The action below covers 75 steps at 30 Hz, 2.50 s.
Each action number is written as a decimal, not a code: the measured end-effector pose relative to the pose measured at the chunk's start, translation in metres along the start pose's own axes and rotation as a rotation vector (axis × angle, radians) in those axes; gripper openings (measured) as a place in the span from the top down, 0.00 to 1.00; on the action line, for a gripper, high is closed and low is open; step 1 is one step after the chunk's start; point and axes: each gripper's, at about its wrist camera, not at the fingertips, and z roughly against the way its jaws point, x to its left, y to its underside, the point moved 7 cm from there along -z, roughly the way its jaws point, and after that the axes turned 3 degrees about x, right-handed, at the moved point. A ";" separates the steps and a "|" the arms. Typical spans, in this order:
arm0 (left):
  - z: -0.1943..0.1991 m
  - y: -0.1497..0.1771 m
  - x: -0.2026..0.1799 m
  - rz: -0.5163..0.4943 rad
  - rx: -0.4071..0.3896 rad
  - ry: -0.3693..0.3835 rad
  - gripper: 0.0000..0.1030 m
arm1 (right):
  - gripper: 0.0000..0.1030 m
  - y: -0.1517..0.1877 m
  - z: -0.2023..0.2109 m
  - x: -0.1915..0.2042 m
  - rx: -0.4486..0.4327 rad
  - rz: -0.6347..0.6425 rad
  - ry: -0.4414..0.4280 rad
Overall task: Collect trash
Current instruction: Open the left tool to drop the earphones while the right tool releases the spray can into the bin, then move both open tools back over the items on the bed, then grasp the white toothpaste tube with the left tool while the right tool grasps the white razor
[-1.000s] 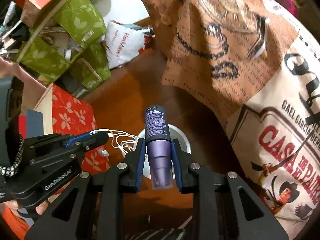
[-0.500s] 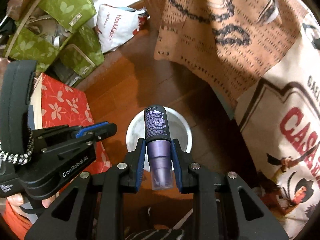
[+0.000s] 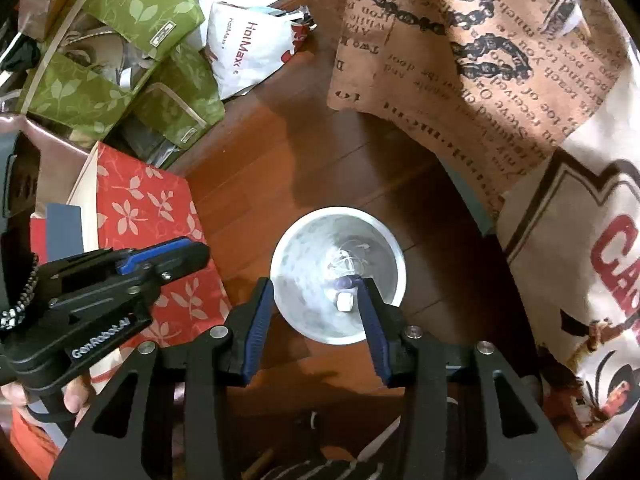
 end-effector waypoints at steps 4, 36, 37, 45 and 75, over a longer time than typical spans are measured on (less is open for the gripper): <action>0.016 -0.002 -0.006 -0.010 -0.035 0.000 0.87 | 0.61 -0.002 0.012 -0.002 -0.031 0.002 0.029; 0.197 -0.046 -0.209 -0.340 -0.477 0.052 0.81 | 0.61 0.008 0.276 -0.091 -0.595 -0.048 0.248; 0.199 -0.048 -0.220 -0.353 -0.486 0.058 0.80 | 0.61 0.009 0.283 -0.099 -0.612 -0.062 0.258; 0.189 -0.067 -0.305 -0.439 -0.499 0.124 0.74 | 0.61 0.022 0.329 -0.177 -0.707 -0.196 0.363; 0.011 -0.114 -0.484 -0.497 -0.157 0.311 0.66 | 0.61 0.029 0.258 -0.375 -0.500 -0.475 0.310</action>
